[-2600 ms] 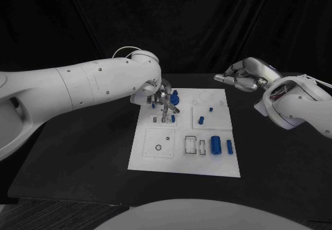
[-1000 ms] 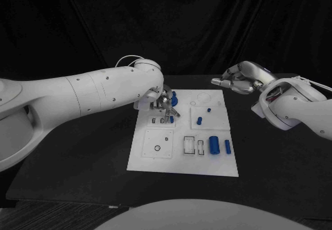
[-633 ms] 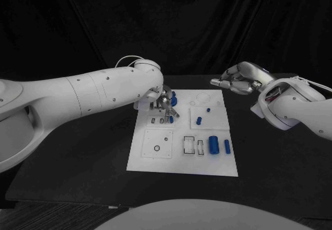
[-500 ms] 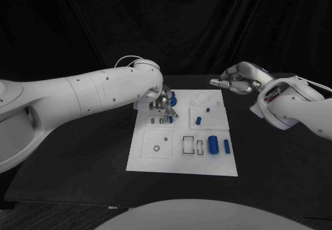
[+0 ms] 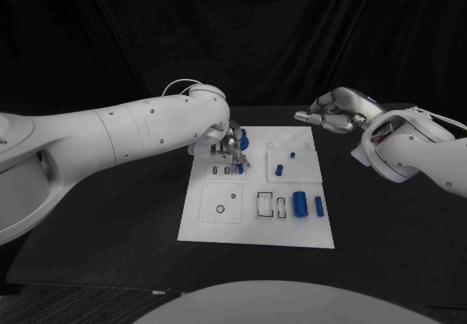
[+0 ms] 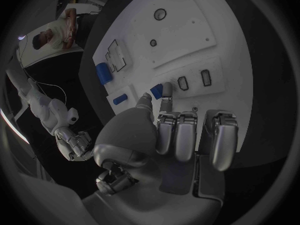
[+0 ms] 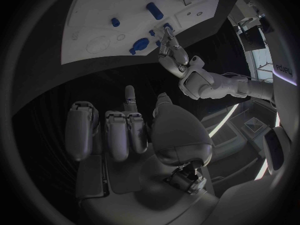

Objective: Assemble the parts on the task board

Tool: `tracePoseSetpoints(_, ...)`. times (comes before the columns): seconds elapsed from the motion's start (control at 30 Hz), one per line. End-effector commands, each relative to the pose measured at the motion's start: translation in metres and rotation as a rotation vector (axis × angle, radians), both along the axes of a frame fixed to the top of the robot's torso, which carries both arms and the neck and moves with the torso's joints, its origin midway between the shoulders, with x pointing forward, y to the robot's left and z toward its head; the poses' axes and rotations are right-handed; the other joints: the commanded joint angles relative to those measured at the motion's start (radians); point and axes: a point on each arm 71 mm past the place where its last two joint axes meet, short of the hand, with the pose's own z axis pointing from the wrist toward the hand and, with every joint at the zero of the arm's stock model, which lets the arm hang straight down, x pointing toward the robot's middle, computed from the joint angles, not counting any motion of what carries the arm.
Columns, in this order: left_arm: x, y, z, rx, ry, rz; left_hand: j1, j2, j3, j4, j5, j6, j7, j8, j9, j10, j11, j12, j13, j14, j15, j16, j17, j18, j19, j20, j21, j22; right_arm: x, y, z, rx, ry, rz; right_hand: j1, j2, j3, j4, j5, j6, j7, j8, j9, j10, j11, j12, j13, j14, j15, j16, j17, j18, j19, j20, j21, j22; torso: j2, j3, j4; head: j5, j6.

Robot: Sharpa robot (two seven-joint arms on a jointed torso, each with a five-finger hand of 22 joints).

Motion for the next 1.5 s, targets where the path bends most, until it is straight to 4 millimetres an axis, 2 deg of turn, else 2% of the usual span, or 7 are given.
tracePoseSetpoints(0.03, -0.0026, -0.0029, -0.0017, -0.010, 0.019, -0.020, 0.024, 0.004, 0.048, -0.001, -0.001, 0.016, -0.001, -0.017, 0.019, 0.118, -0.023, 0.002, 0.250, 0.111, -0.016, 0.010, 0.268, 0.003, 0.089, -0.004, 0.006, 0.260, 0.0001, -0.0005, -0.0017, -0.004, 0.010, -0.009, 0.007, 0.002, -0.024, 0.004, 0.027, 0.003, -0.001, 0.009, 0.002, 0.102, 0.004, 0.017, 0.264, 0.083, 0.003, -0.004, 0.196, 0.008, 0.013, 0.002, 0.007, 0.213, 0.000, -0.0005, 0.0005, 0.000, 0.000)
tracePoseSetpoints(0.5, -0.0034, -0.0041, -0.0034, -0.007, 0.024, -0.022, 0.022, -0.004, 0.072, -0.011, 0.005, 0.042, -0.010, -0.015, 0.028, 0.118, -0.032, 0.002, 0.250, 0.111, -0.024, 0.010, 0.268, 0.002, 0.094, -0.010, 0.008, 0.264, 0.0007, 0.0003, -0.0025, -0.005, 0.013, -0.005, 0.009, 0.001, -0.025, 0.004, 0.027, 0.004, -0.001, 0.009, 0.002, 0.102, 0.004, 0.017, 0.264, 0.082, 0.003, -0.005, 0.194, 0.008, 0.013, 0.002, 0.006, 0.213, -0.001, 0.0000, 0.0001, 0.002, 0.000)
tracePoseSetpoints(0.73, -0.0034, -0.0036, -0.0042, -0.006, 0.027, -0.022, 0.032, -0.013, 0.105, -0.030, 0.042, 0.044, -0.014, -0.024, 0.032, 0.118, -0.036, 0.002, 0.250, 0.111, -0.029, 0.010, 0.268, 0.002, 0.093, -0.016, 0.007, 0.263, 0.0007, 0.0001, -0.0029, -0.006, 0.015, -0.005, 0.010, 0.001, -0.026, 0.003, 0.027, 0.004, -0.001, 0.009, 0.002, 0.102, 0.004, 0.017, 0.264, 0.082, 0.003, -0.006, 0.193, 0.008, 0.012, 0.002, 0.004, 0.213, -0.001, -0.0001, 0.0000, 0.002, 0.000)
tracePoseSetpoints(1.13, -0.0043, -0.0035, -0.0051, -0.005, 0.029, -0.023, 0.049, -0.026, 0.162, -0.063, 0.058, 0.039, -0.014, -0.039, 0.035, 0.118, -0.037, 0.002, 0.250, 0.111, -0.031, 0.010, 0.268, 0.002, 0.092, -0.019, 0.006, 0.262, 0.0010, 0.0008, -0.0039, -0.008, 0.018, -0.003, 0.023, -0.001, -0.030, 0.002, 0.031, 0.007, 0.000, 0.008, 0.003, 0.102, 0.004, 0.017, 0.264, 0.082, 0.004, -0.007, 0.191, 0.008, 0.011, 0.003, 0.003, 0.212, -0.002, -0.0002, -0.0002, 0.004, 0.000)
tracePoseSetpoints(1.37, -0.0045, -0.0025, -0.0054, -0.005, 0.027, -0.018, 0.049, -0.051, 0.230, -0.096, 0.102, 0.044, -0.014, -0.047, 0.041, 0.118, -0.037, 0.002, 0.250, 0.111, -0.031, 0.010, 0.268, 0.002, 0.093, -0.020, 0.007, 0.263, 0.0013, 0.0003, -0.0044, -0.010, 0.020, -0.005, 0.028, -0.001, -0.031, 0.002, 0.033, 0.008, 0.000, 0.008, 0.004, 0.102, 0.004, 0.017, 0.264, 0.081, 0.004, -0.007, 0.189, 0.009, 0.010, 0.003, 0.001, 0.211, -0.002, 0.0000, 0.0000, 0.005, 0.000)
tracePoseSetpoints(1.5, -0.0051, -0.0021, -0.0052, -0.007, 0.017, -0.010, 0.045, -0.064, 0.262, -0.111, 0.114, 0.045, -0.013, -0.051, 0.044, 0.118, -0.037, 0.002, 0.250, 0.111, -0.032, 0.010, 0.268, 0.003, 0.092, -0.020, 0.005, 0.262, 0.0015, 0.0002, -0.0046, -0.010, 0.021, -0.005, 0.034, -0.001, -0.032, 0.002, 0.036, 0.008, 0.000, 0.007, 0.004, 0.102, 0.005, 0.017, 0.264, 0.081, 0.004, -0.008, 0.188, 0.009, 0.009, 0.003, 0.000, 0.211, -0.002, -0.0001, -0.0002, 0.006, 0.000)
